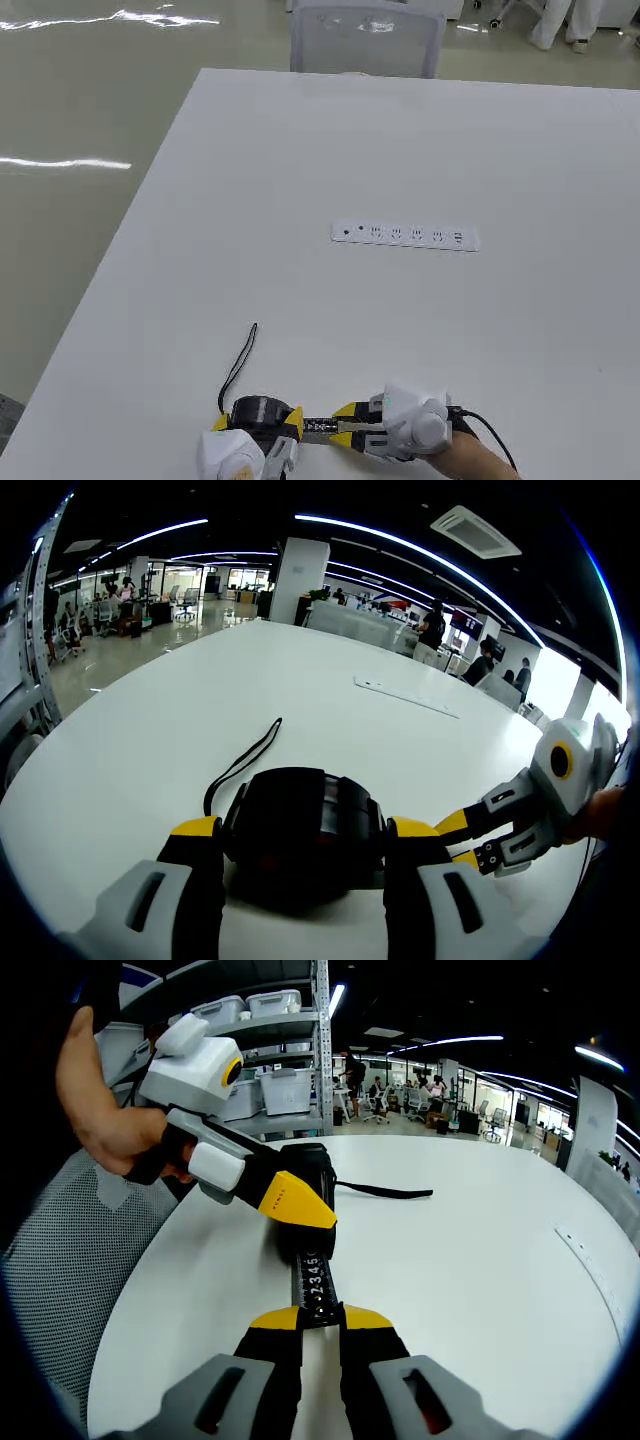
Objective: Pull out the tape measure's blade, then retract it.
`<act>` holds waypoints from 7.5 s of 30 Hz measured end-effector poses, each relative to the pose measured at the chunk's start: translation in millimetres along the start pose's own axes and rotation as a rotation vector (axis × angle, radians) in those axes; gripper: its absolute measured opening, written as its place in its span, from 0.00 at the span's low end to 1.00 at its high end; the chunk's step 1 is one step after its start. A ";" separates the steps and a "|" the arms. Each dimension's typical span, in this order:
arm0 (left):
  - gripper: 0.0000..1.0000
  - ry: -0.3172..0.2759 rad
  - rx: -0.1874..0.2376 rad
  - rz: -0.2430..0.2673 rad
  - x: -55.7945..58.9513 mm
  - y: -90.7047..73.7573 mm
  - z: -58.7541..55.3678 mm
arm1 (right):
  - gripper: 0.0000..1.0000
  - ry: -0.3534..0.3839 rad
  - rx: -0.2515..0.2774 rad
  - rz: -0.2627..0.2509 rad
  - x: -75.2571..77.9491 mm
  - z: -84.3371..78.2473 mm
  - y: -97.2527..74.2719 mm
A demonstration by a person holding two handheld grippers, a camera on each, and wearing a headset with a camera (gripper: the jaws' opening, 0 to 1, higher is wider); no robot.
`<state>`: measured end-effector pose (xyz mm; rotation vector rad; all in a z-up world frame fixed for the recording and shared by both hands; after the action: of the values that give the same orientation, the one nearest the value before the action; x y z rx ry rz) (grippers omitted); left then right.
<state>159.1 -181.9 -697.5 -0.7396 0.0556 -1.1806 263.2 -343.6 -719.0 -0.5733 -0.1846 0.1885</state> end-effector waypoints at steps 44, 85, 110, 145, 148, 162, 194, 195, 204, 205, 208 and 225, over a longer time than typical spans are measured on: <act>0.61 -0.032 -0.019 -0.018 -3.7 0.9 1.8 | 0.12 -0.012 0.035 0.019 -0.7 17.4 32.7; 0.64 0.018 -0.065 -0.038 -2.4 2.7 0.3 | 0.17 -0.035 -0.031 0.002 -2.6 19.9 41.5; 0.65 0.115 -0.070 -0.118 -2.2 -5.1 9.3 | 0.30 0.011 -0.035 -0.078 -12.8 29.0 24.6; 0.78 0.425 -0.109 -0.339 -22.8 -30.0 38.9 | 0.60 0.222 -0.036 -0.326 -51.5 30.2 -44.8; 0.79 0.425 -0.120 -0.356 -26.3 -33.4 42.7 | 0.62 0.233 -0.036 -0.351 -54.4 30.8 -52.0; 0.83 0.478 -0.145 -0.427 -44.0 -52.3 54.2 | 0.75 0.300 -0.042 -0.448 -73.6 29.4 -88.6; 0.94 0.576 -0.117 -0.538 -47.1 -96.1 77.5 | 0.96 0.369 -0.061 -0.523 -108.9 29.7 -162.5; 0.93 0.573 -0.118 -0.539 -47.0 -96.8 78.1 | 0.96 0.368 -0.062 -0.524 -109.5 31.1 -163.7; 0.99 0.565 -0.113 -0.543 -48.2 -101.6 87.1 | 0.98 0.366 -0.046 -0.534 -110.5 35.6 -176.1; 0.99 0.565 -0.115 -0.543 -48.4 -102.0 87.6 | 0.98 0.366 -0.043 -0.534 -111.1 36.0 -177.6; 0.99 0.563 -0.130 -0.544 -49.3 -102.7 87.1 | 0.98 0.368 -0.043 -0.539 -112.3 36.2 -180.0; 0.99 0.573 -0.194 -0.527 -61.5 -107.1 83.6 | 0.98 0.375 -0.048 -0.552 -114.0 33.9 -189.9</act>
<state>80.8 -107.2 -594.8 -0.5757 0.4810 -1.8880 169.2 -508.4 -599.8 -0.5749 0.0214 -0.4584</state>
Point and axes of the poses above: the centre of the closed fingertips' face, and the gripper's own axes: y roughly forward along the fingers, x roughly to its right, z roughly out of its top, the point moved 10 cm from there along -y, roughly backward along the fingers, and after that the axes turned 10 degrees about -y, right-handed, at the moved point
